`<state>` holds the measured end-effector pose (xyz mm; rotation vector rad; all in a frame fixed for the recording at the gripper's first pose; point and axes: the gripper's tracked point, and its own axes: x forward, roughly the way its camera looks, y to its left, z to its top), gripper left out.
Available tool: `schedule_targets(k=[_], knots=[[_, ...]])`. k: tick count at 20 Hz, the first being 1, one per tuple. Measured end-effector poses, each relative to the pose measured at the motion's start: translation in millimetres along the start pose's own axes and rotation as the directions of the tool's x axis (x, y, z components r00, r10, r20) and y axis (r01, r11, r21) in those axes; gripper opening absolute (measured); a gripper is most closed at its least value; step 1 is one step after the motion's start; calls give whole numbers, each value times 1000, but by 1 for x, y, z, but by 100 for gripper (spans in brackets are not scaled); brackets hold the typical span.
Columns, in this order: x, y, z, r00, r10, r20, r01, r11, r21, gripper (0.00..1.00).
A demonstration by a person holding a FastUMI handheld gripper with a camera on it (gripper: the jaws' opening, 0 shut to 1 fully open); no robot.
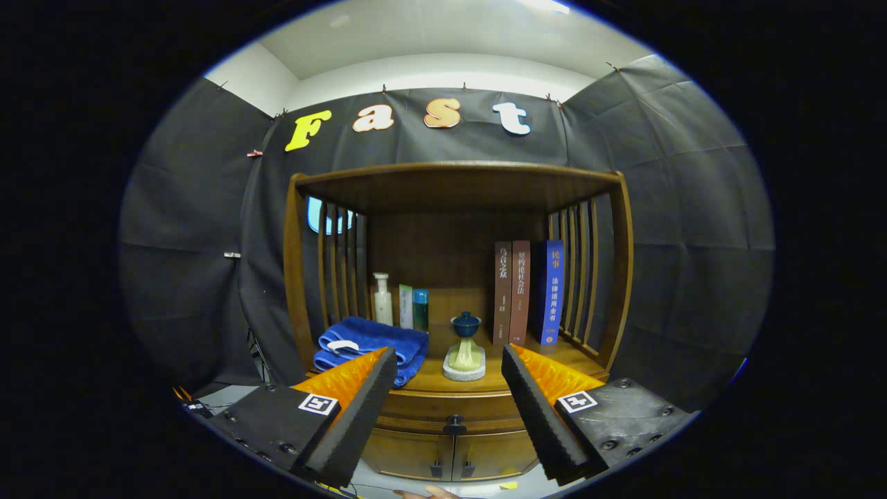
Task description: Pull open the drawer, take out the items inside it, and place them on the countertop above the cabinet.
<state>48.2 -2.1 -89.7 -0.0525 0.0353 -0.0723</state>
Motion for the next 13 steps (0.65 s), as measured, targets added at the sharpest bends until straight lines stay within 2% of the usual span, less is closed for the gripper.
schedule_targets(k=[4,13], knots=[[-19,6,26,998,11,54,-12,1000,9,99],[-46,6,51,995,13,98,-12,1000,-7,99]])
